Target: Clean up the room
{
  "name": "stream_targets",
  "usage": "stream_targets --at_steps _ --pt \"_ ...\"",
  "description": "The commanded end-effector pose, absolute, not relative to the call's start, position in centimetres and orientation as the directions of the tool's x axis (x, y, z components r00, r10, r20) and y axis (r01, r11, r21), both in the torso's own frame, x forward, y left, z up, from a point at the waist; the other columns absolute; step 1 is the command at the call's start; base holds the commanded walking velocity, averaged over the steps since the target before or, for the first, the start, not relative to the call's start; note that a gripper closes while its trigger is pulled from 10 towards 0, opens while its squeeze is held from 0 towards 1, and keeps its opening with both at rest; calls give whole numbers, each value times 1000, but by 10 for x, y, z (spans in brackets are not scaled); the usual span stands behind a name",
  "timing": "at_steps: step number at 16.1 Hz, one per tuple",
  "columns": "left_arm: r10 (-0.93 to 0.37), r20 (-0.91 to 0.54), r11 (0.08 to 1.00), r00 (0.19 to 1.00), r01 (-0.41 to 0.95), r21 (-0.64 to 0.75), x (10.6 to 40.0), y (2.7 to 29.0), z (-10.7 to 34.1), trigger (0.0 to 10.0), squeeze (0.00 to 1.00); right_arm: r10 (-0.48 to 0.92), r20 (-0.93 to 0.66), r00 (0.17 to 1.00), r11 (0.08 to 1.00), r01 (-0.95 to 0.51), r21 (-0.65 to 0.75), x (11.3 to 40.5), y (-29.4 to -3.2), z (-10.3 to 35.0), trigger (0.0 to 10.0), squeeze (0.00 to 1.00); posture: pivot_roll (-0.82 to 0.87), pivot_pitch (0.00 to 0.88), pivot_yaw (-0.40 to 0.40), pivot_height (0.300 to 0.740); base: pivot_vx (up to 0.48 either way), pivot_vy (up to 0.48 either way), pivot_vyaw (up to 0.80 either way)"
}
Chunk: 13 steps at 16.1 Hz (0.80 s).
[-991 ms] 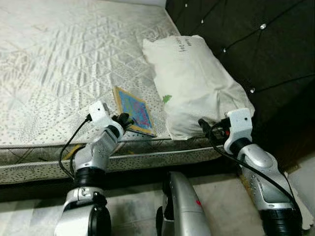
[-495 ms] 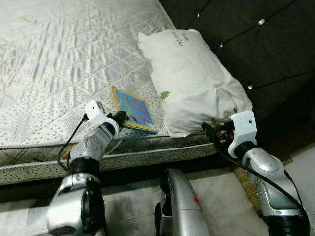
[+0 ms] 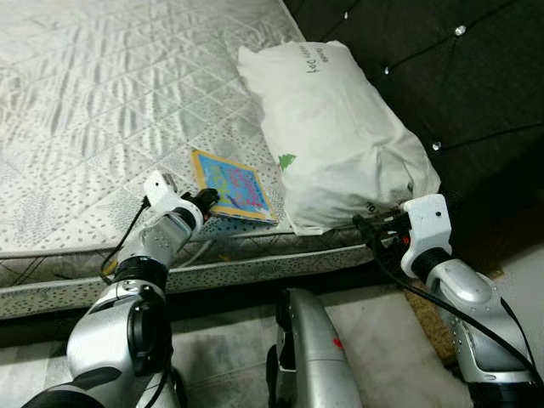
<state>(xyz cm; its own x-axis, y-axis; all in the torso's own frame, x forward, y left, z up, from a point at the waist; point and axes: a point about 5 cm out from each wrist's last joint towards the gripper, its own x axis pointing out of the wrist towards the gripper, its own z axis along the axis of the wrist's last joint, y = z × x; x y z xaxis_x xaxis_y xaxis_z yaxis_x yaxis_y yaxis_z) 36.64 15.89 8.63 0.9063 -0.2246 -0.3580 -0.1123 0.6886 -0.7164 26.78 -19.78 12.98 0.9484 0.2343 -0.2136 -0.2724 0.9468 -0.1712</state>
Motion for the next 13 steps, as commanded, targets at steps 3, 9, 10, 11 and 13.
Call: stream_targets --at_steps 3,9,10,11,13 --pt "-269 -393 753 879 -62 -655 368 157 86 10000 1000 221 -189 957 949 -255 -185 265 -200 140 10000 0 -341 119 -191 540 0 0 0" --pt "-187 -427 828 885 -92 -553 371 183 91 10000 1000 228 -189 955 946 -263 -192 268 -199 138 10000 0 -327 100 -184 540 0 0 0" --pt "-165 -436 839 885 -107 -534 370 189 90 10000 1000 230 -188 955 945 -266 -192 269 -198 138 10000 0 -326 94 -183 540 0 0 0" --pt "-156 -441 844 884 -113 -524 369 192 90 10000 1000 231 -188 955 945 -266 -192 269 -198 138 10000 0 -325 94 -183 540 0 0 0" --pt "-113 -454 854 884 -147 -499 367 202 88 10000 1000 232 -185 955 945 -267 -191 271 -197 137 10000 0 -323 84 -179 540 0 0 0"
